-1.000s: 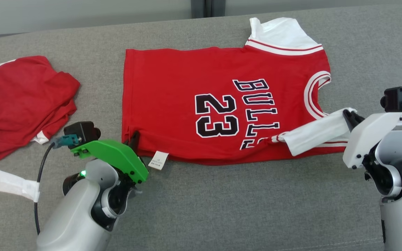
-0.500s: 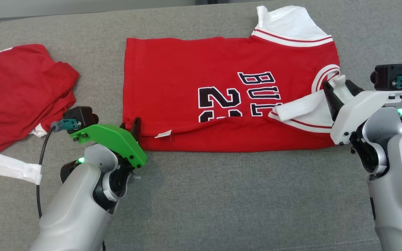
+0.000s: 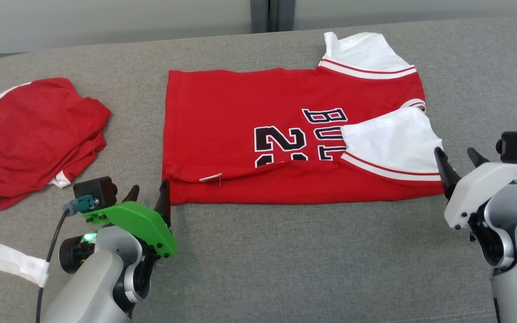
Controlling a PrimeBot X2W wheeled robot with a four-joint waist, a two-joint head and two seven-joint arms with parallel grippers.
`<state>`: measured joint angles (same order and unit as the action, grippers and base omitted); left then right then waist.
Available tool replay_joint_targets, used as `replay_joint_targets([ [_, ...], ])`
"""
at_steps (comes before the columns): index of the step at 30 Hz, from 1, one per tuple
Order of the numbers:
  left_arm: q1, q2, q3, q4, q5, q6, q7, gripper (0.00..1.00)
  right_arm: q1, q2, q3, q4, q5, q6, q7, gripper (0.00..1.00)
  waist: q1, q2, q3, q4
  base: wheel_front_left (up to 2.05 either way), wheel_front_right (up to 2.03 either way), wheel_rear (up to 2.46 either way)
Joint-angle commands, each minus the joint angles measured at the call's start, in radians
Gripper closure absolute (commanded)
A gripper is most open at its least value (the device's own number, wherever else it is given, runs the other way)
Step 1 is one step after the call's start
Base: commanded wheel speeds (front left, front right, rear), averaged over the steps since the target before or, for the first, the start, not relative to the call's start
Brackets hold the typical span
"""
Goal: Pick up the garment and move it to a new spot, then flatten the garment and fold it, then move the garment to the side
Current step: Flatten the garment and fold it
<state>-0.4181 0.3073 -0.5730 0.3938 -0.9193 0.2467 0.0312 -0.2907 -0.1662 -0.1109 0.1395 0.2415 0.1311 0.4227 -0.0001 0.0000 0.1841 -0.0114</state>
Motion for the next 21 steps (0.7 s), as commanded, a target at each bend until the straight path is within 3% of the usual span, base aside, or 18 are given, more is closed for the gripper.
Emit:
replay_joint_targets([
  [1, 0.009, 0.009, -0.008, 0.000, 0.023, 0.002, -0.012, 0.00, 0.031, 0.013, -0.015, -0.005, -0.006, -0.001, 0.004, 0.00, 0.0001, 0.0000, 0.001, -0.006, 0.00, 0.00, 0.00],
  [6, -0.009, 0.002, -0.053, 0.041, 0.062, 0.010, -0.007, 0.00, 0.067, 0.043, -0.050, 0.018, -0.027, -0.001, -0.011, 0.00, 0.0001, 0.0000, 0.026, -0.017, 0.00, 0.00, 0.00],
  [21, -0.111, -0.038, -0.133, 0.219, 0.127, 0.018, 0.055, 0.00, -0.091, 0.098, -0.098, 0.253, -0.136, -0.001, -0.043, 0.00, 0.0001, 0.0000, 0.137, -0.021, 0.00, 0.00, 0.00],
])
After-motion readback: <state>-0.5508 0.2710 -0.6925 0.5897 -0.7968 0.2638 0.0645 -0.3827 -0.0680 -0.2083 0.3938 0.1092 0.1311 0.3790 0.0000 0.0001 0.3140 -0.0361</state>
